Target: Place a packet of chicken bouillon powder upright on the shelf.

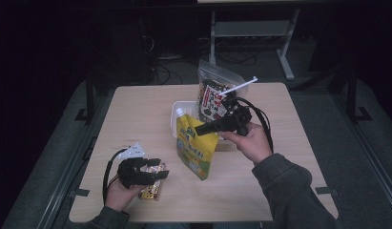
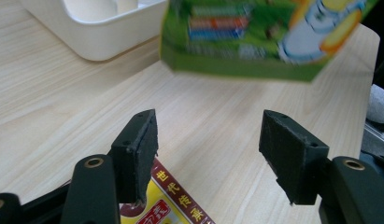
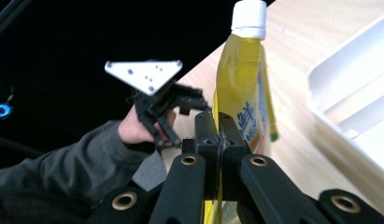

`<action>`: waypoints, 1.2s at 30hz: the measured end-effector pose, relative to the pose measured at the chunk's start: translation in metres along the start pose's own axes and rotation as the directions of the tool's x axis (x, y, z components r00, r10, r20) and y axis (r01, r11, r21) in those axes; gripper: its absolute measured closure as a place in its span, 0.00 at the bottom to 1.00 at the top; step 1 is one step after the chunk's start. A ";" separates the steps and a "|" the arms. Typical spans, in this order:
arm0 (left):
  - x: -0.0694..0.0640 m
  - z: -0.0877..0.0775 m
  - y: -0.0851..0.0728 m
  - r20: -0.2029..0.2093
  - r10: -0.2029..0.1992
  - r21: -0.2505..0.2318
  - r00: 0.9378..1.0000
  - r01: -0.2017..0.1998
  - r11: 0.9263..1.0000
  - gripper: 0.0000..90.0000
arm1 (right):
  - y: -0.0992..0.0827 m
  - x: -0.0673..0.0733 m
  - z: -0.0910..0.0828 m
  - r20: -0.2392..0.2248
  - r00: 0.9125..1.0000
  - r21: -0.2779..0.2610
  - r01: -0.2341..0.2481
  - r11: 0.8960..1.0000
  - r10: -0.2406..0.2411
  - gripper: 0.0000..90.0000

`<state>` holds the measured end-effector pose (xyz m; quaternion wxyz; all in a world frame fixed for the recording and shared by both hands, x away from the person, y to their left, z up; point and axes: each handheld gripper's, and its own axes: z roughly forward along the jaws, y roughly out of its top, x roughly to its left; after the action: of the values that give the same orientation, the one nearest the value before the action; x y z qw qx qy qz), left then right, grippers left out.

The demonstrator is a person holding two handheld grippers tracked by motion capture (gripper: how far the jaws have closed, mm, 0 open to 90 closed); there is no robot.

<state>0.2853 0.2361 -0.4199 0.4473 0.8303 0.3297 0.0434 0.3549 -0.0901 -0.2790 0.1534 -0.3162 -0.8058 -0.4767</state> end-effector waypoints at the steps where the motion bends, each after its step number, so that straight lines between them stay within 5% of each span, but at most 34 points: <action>1: 0.000 0.000 0.000 -0.007 0.004 0.004 1.000 -0.004 1.000 0.40 | 0.002 0.001 0.000 0.005 1.000 -0.008 -0.001 1.000 0.001 1.00; 21: 0.008 -0.004 -0.003 -0.027 -0.014 0.006 1.000 0.014 1.000 0.37 | 0.040 -0.011 -0.006 0.099 0.990 -0.196 -0.083 0.977 0.104 1.00; 36: 0.013 -0.009 -0.005 -0.020 -0.038 -0.007 0.999 0.038 0.999 0.36 | 0.068 -0.027 0.015 0.157 0.976 -0.291 -0.101 0.951 0.152 0.99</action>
<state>0.2901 0.2521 -0.4217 0.4472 0.8221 0.3496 0.0445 0.4205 -0.0636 -0.2550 0.0648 -0.4273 -0.7183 -0.5452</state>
